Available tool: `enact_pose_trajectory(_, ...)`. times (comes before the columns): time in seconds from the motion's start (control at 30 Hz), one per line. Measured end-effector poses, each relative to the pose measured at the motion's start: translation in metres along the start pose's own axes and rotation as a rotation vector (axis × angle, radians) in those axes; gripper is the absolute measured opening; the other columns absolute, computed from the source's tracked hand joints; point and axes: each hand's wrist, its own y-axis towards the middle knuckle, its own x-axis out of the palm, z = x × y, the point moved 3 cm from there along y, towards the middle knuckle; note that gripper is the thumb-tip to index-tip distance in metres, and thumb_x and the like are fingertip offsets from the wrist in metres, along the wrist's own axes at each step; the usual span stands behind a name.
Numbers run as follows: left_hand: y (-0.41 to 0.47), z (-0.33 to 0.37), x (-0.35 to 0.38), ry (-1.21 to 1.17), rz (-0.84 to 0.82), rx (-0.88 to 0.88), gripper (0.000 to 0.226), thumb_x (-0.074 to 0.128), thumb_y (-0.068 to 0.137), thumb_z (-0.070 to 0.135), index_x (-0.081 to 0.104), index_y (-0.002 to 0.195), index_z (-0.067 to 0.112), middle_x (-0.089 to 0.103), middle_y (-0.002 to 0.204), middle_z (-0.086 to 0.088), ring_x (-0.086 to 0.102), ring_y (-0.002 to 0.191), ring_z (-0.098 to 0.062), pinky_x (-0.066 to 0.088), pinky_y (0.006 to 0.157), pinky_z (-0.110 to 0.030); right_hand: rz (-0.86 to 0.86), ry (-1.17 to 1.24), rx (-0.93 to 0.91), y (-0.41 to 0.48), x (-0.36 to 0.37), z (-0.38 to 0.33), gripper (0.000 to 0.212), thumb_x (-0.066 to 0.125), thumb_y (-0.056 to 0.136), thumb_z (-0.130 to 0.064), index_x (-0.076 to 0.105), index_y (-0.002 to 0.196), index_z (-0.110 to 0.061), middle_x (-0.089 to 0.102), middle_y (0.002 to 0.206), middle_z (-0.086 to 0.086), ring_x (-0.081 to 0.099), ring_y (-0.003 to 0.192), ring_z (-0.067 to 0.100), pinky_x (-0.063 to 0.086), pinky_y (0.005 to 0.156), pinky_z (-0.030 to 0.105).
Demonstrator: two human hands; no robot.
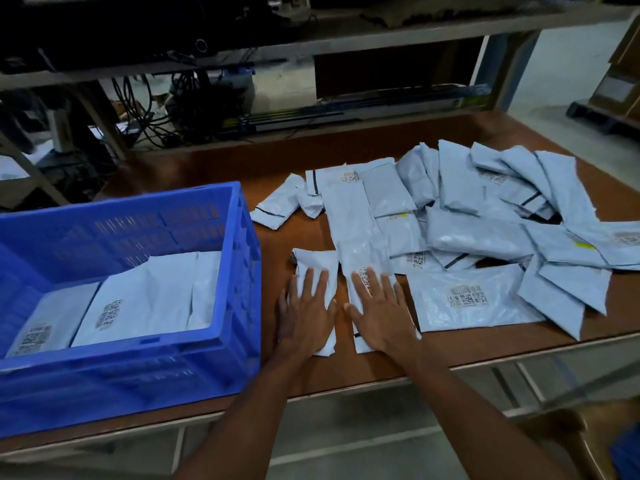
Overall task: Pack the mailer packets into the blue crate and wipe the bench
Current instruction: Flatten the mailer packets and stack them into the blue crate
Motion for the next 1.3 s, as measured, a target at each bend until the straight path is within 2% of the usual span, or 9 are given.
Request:
enact_pose_trajectory(0.1,-0.005,-0.001,0.002,0.026,0.031,0.005,0.066,0.019,0.095,0.057,0.031,0.153,0.029,0.036,0.157,-0.004,0.037,0.141,-0.032,0.037,0.107,-0.052,0.002,-0.002,-0.016,0.0,0.005,-0.002,0.072,-0.005,0.091,-0.063,0.0,0.157,-0.033,-0.003,0.165,0.003,-0.003,0.152,0.031,-0.009,0.119,0.045)
enact_pose_trajectory(0.23,-0.011,0.008,0.001,0.03,-0.025,0.006,0.059,0.032,0.101,0.042,0.024,0.156,0.024,0.028,0.16,-0.008,0.034,0.142,-0.037,0.036,0.108,-0.053,-0.007,0.018,-0.045,-0.001,0.009,-0.005,0.086,-0.028,0.078,-0.063,-0.006,0.156,-0.031,-0.011,0.164,0.001,-0.01,0.151,0.03,-0.014,0.117,0.042)
enact_pose_trajectory(0.3,-0.012,0.012,-0.004,0.056,-0.076,0.012,0.06,0.033,0.103,0.033,0.011,0.158,0.025,0.015,0.164,-0.008,0.026,0.144,-0.038,0.029,0.113,-0.053,-0.022,0.044,-0.049,-0.004,0.007,-0.006,0.075,-0.017,0.089,-0.058,-0.006,0.156,-0.028,-0.011,0.164,0.001,-0.01,0.151,0.029,-0.015,0.116,0.039)
enact_pose_trajectory(0.37,-0.01,0.011,-0.014,0.043,-0.079,-0.025,0.061,0.032,0.103,0.027,0.008,0.158,0.024,0.011,0.165,-0.007,0.025,0.142,-0.039,0.027,0.114,-0.053,-0.01,0.131,-0.051,-0.008,0.002,-0.006,0.058,0.012,0.103,-0.041,-0.001,0.157,-0.022,-0.009,0.162,0.0,-0.004,0.152,0.026,-0.009,0.118,0.036)
enact_pose_trajectory(0.5,-0.013,0.022,-0.079,-0.022,0.129,0.026,0.056,0.022,0.101,0.032,0.025,0.156,0.021,0.027,0.161,-0.008,0.036,0.132,-0.045,0.035,0.102,-0.058,0.248,0.222,-0.03,-0.015,-0.046,-0.021,0.057,0.016,0.1,-0.028,0.02,0.156,-0.015,0.019,0.162,0.009,0.02,0.149,0.03,0.016,0.121,0.046)
enact_pose_trajectory(0.67,-0.014,0.014,-0.218,-0.012,0.443,0.039,0.052,0.025,0.105,0.043,0.019,0.155,0.03,0.017,0.163,0.002,0.028,0.133,-0.04,0.03,0.104,-0.056,0.572,0.266,-0.123,0.006,-0.163,-0.079,0.054,0.021,0.103,-0.03,0.03,0.153,-0.014,0.031,0.158,0.011,0.025,0.147,0.034,0.026,0.115,0.051)
enact_pose_trajectory(0.8,-0.029,-0.06,-0.292,0.03,0.589,0.017,0.05,0.028,0.105,0.04,0.022,0.154,0.03,0.021,0.161,0.002,0.031,0.13,-0.04,0.033,0.099,-0.057,0.634,0.323,-0.313,0.012,-0.218,-0.159,0.052,0.022,0.104,-0.031,0.033,0.152,-0.013,0.034,0.157,0.009,0.027,0.146,0.03,0.025,0.118,0.047)
enact_pose_trajectory(1.03,-0.059,-0.297,-0.259,0.121,0.191,-0.162,0.058,0.013,0.093,0.046,0.022,0.144,0.022,0.036,0.147,-0.015,0.041,0.124,-0.049,0.041,0.09,-0.062,0.395,0.219,-0.514,0.015,-0.175,-0.337,0.054,0.021,0.099,-0.032,0.036,0.149,-0.016,0.043,0.151,0.006,0.047,0.127,0.034,0.036,0.104,0.048)
enact_pose_trajectory(1.3,-0.067,-0.438,-0.199,0.087,-0.255,-0.348,0.056,0.029,0.104,0.038,0.01,0.156,0.028,0.014,0.16,-0.011,0.015,0.14,-0.05,0.021,0.108,-0.063,-0.041,-0.079,-0.484,0.03,-0.086,-0.484,0.054,0.051,0.09,-0.021,0.033,0.141,-0.014,0.046,0.134,0.009,0.051,0.112,0.044,0.037,0.091,0.049)
